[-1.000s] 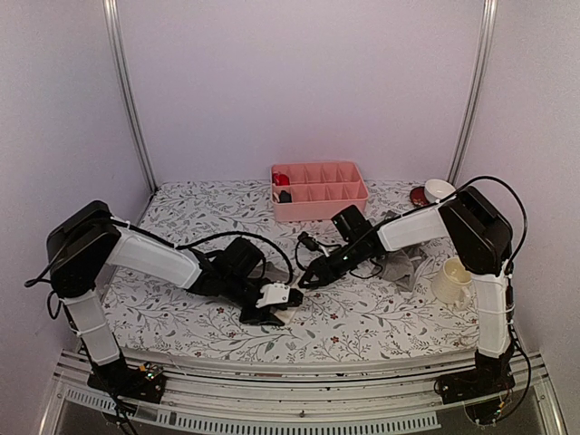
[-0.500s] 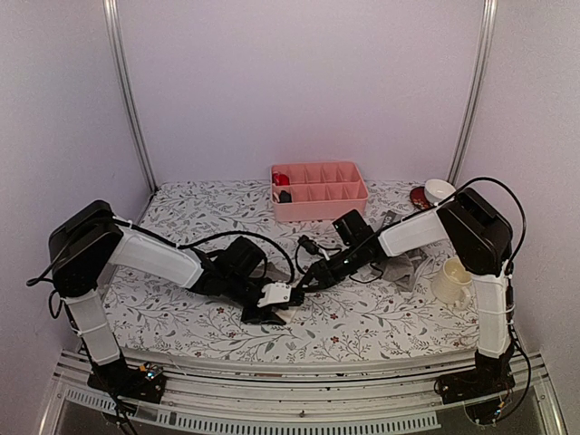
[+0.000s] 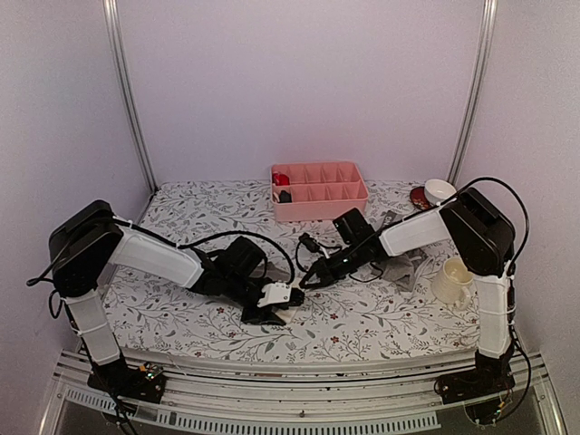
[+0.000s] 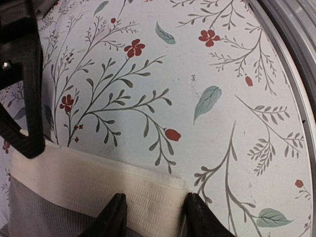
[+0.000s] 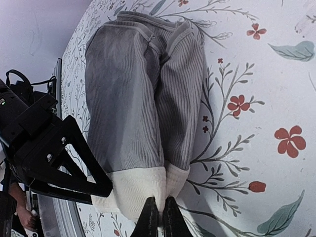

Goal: Roll the underwear
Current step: Pick up the underwear from the center of the board.

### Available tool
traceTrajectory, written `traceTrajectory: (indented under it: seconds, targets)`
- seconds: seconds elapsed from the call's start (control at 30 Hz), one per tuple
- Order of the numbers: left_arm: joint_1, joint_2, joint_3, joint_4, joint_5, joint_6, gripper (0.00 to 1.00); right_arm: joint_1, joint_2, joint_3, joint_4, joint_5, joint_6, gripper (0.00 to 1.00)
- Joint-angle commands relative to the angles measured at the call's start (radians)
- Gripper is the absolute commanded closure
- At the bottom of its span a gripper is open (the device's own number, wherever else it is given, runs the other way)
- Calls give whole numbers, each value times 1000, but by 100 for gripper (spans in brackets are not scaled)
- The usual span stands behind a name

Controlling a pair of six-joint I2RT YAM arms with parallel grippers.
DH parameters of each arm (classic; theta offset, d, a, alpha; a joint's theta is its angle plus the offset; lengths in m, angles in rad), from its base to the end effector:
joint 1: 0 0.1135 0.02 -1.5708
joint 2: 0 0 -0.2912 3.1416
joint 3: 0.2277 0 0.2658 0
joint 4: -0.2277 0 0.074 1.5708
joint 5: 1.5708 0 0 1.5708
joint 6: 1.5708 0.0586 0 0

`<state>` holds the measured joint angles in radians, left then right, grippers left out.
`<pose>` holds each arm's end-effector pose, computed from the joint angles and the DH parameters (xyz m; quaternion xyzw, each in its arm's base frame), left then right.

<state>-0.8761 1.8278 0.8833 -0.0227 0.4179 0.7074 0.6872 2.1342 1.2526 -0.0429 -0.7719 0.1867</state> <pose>0.2165 -0.2970 0.1155 0.7080 0.6124 -0.2219 0.2731 0.3268 0.3211 0.1054 -0.3334 0.8215 0.4479 0.1155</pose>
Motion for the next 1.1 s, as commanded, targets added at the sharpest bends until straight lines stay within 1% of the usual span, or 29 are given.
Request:
traceTrajectory:
  seconds: [0.0,0.1,0.23,0.3,0.37,0.53,0.7,0.8,0.9,1.07]
  targets:
    - [-18,30,11,-65,19,-1,55,-7,-91,17,12,30,-40,98]
    - [-17,30,12,-68,23,-3,54,-8,-114,12,21,-22,-54,98]
    - [-15,37,24,-78,20,-11,53,-8,-141,0,17,-51,-65,98]
    - [-14,36,25,-73,17,-20,53,-7,-143,1,-11,-87,-80,98]
    - [-12,34,25,-61,1,-34,52,-1,-154,-17,-3,-127,-92,98]
    - [-12,41,34,-60,-15,-44,45,43,-175,-35,21,-194,-99,98]
    - [-12,20,23,-62,-8,-41,42,77,-152,-35,19,-200,-103,98]
    - [-11,10,29,-90,14,-28,38,87,-139,-33,11,-180,-104,98]
    - [-12,-14,33,-131,49,0,32,93,-123,-24,-15,-158,-117,98]
    - [-5,-52,40,-218,58,46,21,97,-122,-13,-48,-76,-135,98]
